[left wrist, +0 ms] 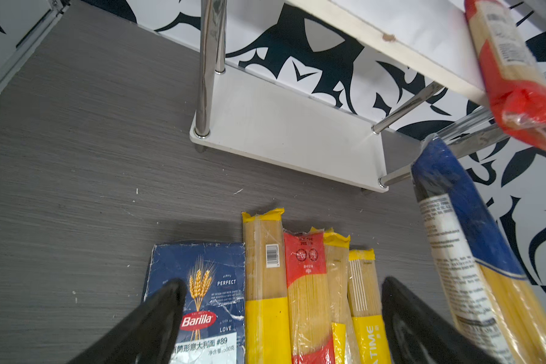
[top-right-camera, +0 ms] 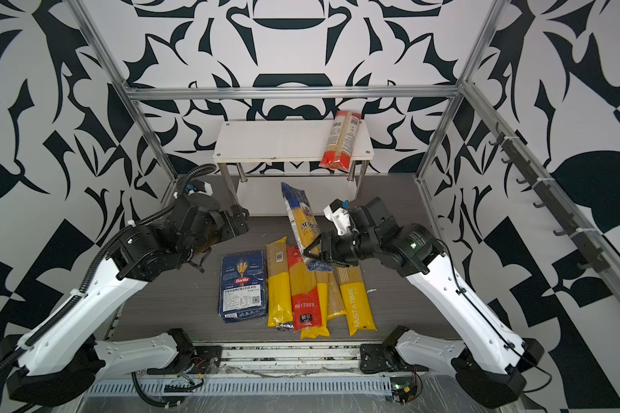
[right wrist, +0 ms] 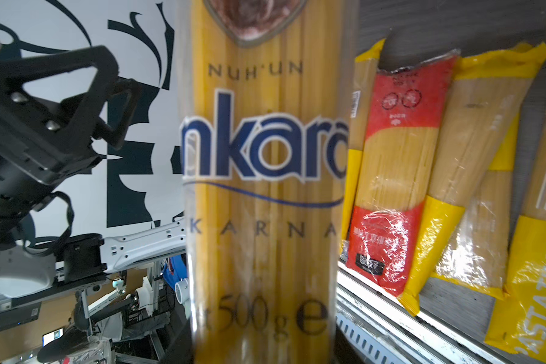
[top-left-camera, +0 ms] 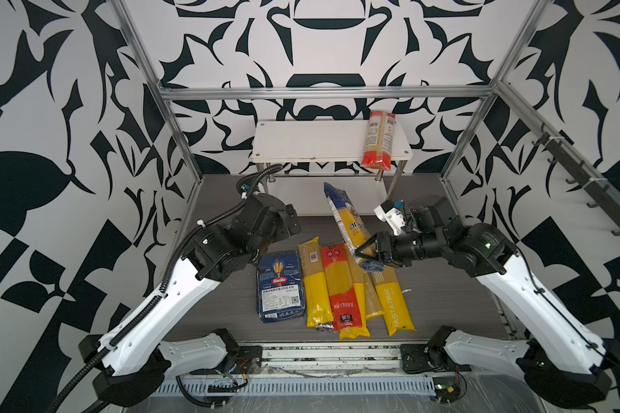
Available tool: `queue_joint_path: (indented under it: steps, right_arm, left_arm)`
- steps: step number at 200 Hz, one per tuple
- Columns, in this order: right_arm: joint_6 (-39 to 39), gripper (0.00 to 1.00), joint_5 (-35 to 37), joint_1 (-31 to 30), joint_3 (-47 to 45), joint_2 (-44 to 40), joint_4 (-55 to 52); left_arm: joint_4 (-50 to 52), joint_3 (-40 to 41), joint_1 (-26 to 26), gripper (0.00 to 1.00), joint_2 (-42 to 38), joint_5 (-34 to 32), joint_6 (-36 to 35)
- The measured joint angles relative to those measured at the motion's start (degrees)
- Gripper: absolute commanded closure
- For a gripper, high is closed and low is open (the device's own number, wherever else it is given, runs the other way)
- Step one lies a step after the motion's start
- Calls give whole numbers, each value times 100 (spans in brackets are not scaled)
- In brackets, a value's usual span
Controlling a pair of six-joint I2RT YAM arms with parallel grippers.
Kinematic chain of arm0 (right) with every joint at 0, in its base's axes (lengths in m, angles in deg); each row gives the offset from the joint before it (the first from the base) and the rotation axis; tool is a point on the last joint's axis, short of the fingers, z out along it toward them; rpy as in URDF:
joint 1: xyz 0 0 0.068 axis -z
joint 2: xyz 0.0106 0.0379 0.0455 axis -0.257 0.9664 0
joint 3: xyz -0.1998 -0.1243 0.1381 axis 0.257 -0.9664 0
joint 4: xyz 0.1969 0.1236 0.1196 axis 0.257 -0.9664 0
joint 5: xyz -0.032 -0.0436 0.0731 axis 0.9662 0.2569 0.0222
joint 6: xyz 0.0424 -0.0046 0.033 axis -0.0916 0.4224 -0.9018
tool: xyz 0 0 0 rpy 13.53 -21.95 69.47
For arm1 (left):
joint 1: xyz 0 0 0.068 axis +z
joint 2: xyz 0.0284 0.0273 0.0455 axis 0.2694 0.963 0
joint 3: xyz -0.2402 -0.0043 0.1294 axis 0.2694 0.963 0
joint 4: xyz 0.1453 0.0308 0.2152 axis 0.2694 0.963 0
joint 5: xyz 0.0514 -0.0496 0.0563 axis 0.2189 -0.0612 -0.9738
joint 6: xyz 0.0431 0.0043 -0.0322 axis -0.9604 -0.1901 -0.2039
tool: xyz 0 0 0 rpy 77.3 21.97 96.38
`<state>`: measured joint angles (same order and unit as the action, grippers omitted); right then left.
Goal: Arrange pasta packages on shelves
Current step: Pick up the pasta bag from the pasta bags, then place the pasta bag on the shelf.
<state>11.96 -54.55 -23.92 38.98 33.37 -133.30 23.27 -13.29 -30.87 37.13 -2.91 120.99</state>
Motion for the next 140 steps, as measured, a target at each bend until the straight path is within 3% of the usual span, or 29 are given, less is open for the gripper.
queue_joint_path:
  steps: [75,140]
  right_arm:
    - [369,100,50,9,1460,1069,-50]
    - [970,100,282,339,3816,2660,-378]
  left_arm:
    - [-238,-839,1121,1,892,1071,-807]
    - [-352,-1471,1919,1,1438,1928,-1576]
